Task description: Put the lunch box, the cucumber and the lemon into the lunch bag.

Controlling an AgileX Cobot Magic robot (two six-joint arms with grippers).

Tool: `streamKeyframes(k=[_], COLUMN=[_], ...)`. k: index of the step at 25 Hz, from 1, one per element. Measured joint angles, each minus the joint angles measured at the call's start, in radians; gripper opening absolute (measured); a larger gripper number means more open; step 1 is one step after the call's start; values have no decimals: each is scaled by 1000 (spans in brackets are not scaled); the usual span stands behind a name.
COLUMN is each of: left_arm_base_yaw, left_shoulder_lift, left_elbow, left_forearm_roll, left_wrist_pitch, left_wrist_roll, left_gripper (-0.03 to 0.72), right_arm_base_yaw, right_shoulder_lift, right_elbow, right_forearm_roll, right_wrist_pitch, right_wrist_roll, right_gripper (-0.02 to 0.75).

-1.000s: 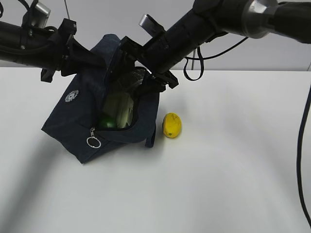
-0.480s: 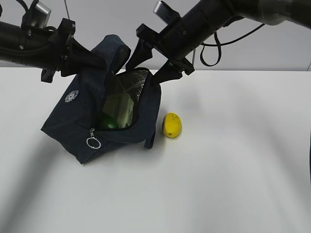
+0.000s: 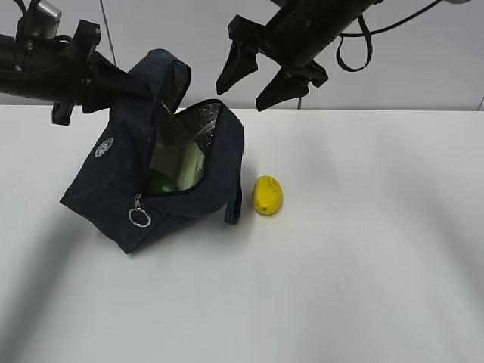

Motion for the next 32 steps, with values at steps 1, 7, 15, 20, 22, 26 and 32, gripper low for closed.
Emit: streamKeyframes(k=[1,7,15,20,22,26,32], left_arm_base_yaw=[0,0,0,0,0,0,0], left_shoulder_lift=[0,0,0,0,0,0,0], left_elbow=[0,0,0,0,0,0,0], left_forearm_roll=[0,0,30,37,37,37,47], left_wrist_pitch=[0,6,12,8,4,2,0], left_wrist_roll=[0,0,0,0,0,0,0], left_gripper=[3,3,3,3,3,3,3], right_arm_base_yaw=[0,0,2,2,2,2,2], right_shoulder_lift=[-5,-18,-44,-45,-51,-58,-60], right_elbow=[-1,-1,-2,5,39,152,257], right_forearm_roll=[-4,-35,-153,-261,-289,-306,-357], right_wrist_pitch=[0,2,3,6,6,6,6], right_wrist_roll=[0,7,17,68,79,83,111], right_gripper=[573,573,573,573,573,573,573])
